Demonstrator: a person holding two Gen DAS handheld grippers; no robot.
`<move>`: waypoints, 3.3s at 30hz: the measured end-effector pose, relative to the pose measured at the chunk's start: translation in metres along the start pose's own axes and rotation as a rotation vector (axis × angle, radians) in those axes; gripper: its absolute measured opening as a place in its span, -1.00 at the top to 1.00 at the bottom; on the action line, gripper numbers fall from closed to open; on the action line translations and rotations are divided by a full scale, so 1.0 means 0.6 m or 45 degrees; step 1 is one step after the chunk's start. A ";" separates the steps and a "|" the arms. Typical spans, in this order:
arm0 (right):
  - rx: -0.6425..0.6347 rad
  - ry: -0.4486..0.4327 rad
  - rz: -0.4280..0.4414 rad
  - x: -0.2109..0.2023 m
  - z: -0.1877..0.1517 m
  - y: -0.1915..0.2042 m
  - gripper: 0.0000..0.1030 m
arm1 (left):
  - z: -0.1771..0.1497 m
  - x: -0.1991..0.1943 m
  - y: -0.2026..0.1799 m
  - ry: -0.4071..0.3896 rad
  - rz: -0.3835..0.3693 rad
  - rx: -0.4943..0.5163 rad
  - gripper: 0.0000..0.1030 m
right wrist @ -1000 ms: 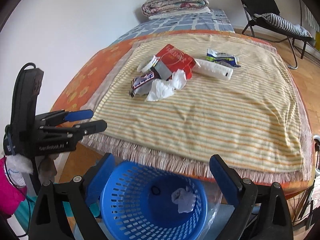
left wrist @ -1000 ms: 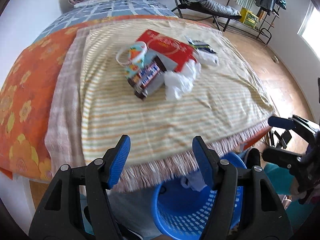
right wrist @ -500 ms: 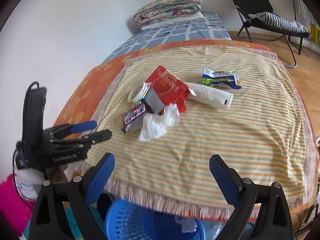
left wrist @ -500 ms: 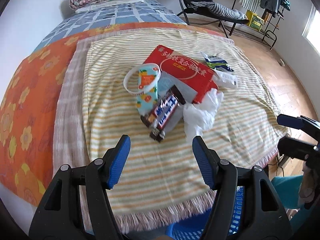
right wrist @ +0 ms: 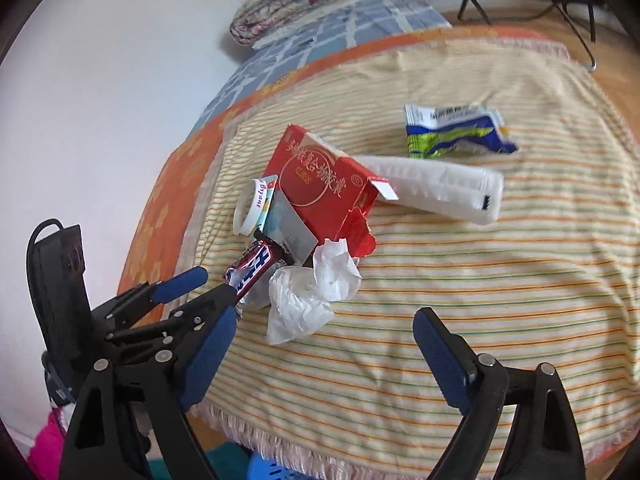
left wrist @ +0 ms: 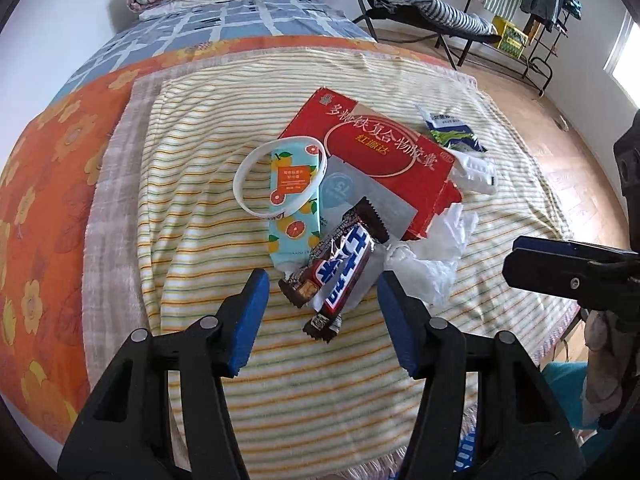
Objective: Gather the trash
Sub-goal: 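Grasp the candy bar wrapper with the left tool while the right tool grasps white tissues, then carry wrapper and tissues over the blue basket and open both tools to drop them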
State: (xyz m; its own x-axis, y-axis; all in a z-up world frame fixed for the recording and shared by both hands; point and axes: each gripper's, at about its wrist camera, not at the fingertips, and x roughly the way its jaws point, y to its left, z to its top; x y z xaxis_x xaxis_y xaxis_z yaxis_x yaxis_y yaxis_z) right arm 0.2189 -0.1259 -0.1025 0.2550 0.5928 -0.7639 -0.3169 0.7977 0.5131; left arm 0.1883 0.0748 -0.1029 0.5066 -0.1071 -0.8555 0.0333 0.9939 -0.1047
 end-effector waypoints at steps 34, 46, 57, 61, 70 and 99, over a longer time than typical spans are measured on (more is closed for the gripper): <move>-0.141 0.095 -0.030 0.067 -0.012 0.031 0.47 | -0.012 0.010 0.024 0.057 -0.032 -0.026 0.62; -0.177 0.051 -0.096 0.025 -0.028 0.011 0.47 | -0.002 0.050 -0.012 0.093 0.022 0.039 0.28; -0.239 0.016 -0.120 -0.008 -0.046 0.018 0.47 | -0.025 0.012 -0.022 0.048 0.025 0.058 0.67; -0.289 -0.002 -0.125 -0.025 -0.058 0.030 0.47 | -0.033 -0.017 -0.029 0.019 0.019 0.067 0.67; -0.422 -0.027 -0.141 -0.070 -0.106 0.057 0.47 | -0.072 -0.080 -0.054 -0.018 -0.012 0.085 0.67; -0.578 0.049 -0.150 -0.141 -0.321 0.041 0.43 | -0.293 -0.141 -0.132 0.060 -0.061 0.204 0.67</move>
State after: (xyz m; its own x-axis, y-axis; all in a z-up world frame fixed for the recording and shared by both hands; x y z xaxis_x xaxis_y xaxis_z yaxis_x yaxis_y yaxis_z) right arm 0.0134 -0.1780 -0.1008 0.2821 0.4900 -0.8248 -0.6577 0.7247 0.2056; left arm -0.0083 0.0010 -0.1115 0.4604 -0.1515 -0.8747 0.1952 0.9785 -0.0667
